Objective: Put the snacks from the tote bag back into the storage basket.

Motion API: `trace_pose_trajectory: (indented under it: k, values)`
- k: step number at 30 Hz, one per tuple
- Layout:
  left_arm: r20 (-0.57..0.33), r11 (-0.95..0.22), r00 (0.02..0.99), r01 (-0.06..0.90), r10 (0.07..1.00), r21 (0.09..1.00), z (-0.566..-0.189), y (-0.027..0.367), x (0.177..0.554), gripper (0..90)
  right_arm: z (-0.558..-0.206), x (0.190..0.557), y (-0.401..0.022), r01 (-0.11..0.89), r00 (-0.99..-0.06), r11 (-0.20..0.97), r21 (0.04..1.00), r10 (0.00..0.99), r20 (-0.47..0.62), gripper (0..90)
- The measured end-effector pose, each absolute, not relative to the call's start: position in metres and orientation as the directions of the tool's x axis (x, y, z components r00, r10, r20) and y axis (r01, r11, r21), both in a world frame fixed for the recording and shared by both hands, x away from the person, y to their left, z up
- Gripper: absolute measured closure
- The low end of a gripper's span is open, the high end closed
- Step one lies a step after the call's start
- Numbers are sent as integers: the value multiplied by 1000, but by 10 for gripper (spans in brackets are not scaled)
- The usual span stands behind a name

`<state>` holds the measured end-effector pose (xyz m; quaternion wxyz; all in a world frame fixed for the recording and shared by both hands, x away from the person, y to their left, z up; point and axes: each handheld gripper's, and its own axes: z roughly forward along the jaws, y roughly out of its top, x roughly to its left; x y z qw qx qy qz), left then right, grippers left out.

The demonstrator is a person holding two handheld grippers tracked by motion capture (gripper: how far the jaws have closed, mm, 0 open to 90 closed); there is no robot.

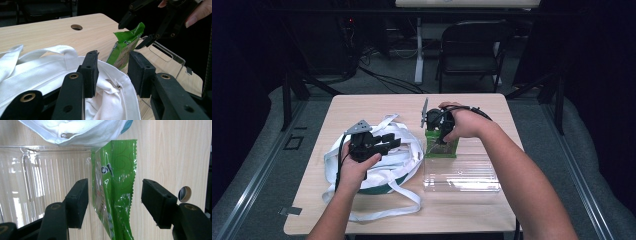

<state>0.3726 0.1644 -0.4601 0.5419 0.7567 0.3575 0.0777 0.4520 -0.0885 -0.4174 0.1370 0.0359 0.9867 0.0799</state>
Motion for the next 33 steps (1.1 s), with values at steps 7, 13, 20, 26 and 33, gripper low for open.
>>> trace_pose_trajectory:
  k: [7, 13, 20, 26, 33]
  values:
    - [-267, -159, 732, 456, 627, 876, -460, 164, 373, 602, -412, 448, -92, 45, -959, 984, 174, 91, -268, 385]
    - [-269, -155, 731, 456, 627, 876, -460, 165, 373, 602, -406, 442, -93, 39, -958, 981, 191, 91, -270, 384]
    - [-270, -153, 730, 456, 628, 877, -460, 165, 373, 602, -395, 435, -91, 20, -957, 980, 199, 76, -280, 379]
    - [-273, -142, 726, 455, 631, 879, -459, 166, 373, 602, -388, 431, -90, 4, -953, 982, 189, 61, -297, 378]
    - [-277, -140, 724, 458, 632, 878, -459, 167, 373, 602, -384, 428, -93, 11, -951, 980, 200, 71, -300, 378]
